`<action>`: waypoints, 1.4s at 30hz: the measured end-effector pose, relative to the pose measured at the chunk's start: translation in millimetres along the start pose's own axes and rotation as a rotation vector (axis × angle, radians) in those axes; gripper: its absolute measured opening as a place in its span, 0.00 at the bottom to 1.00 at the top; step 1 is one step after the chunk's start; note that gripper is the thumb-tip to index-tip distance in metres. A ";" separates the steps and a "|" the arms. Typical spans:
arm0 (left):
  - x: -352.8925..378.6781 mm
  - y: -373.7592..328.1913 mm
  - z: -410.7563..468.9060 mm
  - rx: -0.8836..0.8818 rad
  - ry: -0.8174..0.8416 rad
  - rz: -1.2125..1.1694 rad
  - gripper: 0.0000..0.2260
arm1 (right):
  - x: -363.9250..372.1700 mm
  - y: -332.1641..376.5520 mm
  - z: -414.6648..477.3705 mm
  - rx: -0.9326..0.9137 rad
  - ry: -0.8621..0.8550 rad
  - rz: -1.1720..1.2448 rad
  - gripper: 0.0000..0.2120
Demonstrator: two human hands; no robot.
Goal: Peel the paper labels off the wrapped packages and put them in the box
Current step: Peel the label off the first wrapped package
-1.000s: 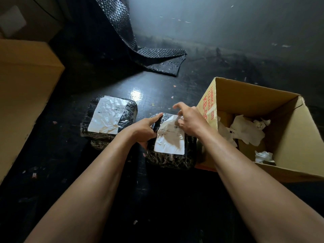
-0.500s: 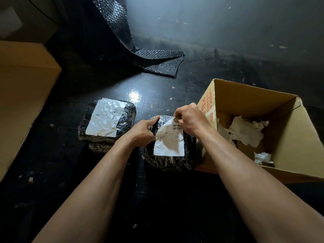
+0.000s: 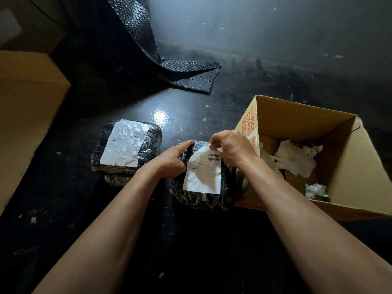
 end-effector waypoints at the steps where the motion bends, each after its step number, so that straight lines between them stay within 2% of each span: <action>1: 2.6 -3.0 -1.1 0.008 0.027 0.040 0.42 | 0.4 -0.9 0.1 0.003 0.003 0.014 0.09; 5: 3.3 -5.6 1.8 -0.001 0.054 0.120 0.44 | 2.1 -1.7 1.5 -0.004 0.021 0.055 0.08; 16: -1.4 4.8 3.1 -0.092 -0.008 0.036 0.43 | -4.5 4.6 -4.0 -0.021 0.038 0.069 0.06; 31: -2.0 2.4 2.8 -0.108 -0.017 -0.025 0.42 | -21.1 23.0 -21.0 -0.046 0.057 -0.083 0.06; 37: -0.1 8.9 8.0 -0.113 0.015 -0.060 0.43 | -24.2 33.2 -33.6 -0.108 -0.006 -0.217 0.06; 42: 1.9 11.1 8.8 -0.115 0.032 -0.094 0.44 | -27.6 38.8 -40.2 -0.130 -0.047 -0.216 0.06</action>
Point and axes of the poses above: each hand's wrist, its own z-axis towards the middle knuckle, its own x-axis out of the palm, y = z × x, the point moved 10 cm from there along z, towards the middle knuckle, and after that the axes turned 13 degrees about -x, right-handed, at the moved point
